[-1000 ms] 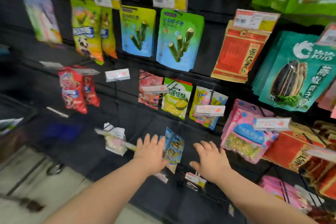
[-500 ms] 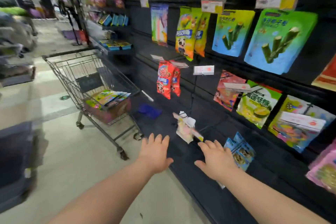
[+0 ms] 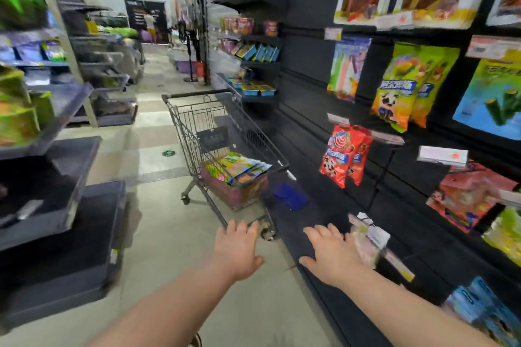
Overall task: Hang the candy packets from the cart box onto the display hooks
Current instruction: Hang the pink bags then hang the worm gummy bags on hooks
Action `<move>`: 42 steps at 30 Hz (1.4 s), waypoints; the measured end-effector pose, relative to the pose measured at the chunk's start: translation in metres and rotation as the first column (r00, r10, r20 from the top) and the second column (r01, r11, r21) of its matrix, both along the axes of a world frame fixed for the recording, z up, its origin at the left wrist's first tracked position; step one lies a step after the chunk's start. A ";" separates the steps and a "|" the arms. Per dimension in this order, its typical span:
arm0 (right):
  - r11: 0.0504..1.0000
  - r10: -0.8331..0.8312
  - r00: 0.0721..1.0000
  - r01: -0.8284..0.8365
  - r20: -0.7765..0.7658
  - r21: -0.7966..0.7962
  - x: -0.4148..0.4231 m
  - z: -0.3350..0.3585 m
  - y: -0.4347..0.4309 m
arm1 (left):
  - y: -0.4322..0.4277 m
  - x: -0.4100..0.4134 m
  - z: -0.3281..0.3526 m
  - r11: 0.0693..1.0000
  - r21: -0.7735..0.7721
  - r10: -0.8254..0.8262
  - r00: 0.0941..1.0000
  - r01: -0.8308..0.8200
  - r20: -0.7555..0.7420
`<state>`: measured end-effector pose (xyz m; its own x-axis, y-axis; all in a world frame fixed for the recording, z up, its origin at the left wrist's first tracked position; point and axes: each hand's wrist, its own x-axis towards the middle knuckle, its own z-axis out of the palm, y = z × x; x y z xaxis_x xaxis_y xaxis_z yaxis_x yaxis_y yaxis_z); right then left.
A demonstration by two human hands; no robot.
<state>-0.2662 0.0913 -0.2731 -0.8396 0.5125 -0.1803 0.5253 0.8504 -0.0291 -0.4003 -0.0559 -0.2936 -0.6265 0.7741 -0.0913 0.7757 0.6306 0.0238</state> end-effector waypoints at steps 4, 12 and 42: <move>0.999 0.046 0.999 -0.046 -0.027 -0.001 -0.078 -0.003 -0.026 | -0.037 -0.074 0.003 0.998 -0.022 0.063 0.998 -0.063 -0.011; 0.994 0.107 0.993 -0.107 0.039 -0.004 -0.180 -0.013 -0.057 | -0.079 -0.167 -0.005 0.991 -0.043 0.128 0.992 -0.128 -0.012; 0.973 0.195 0.978 -0.183 0.076 -0.140 -0.480 -0.056 0.130 | 0.097 -0.444 -0.034 0.969 -0.161 0.196 0.979 -0.186 0.053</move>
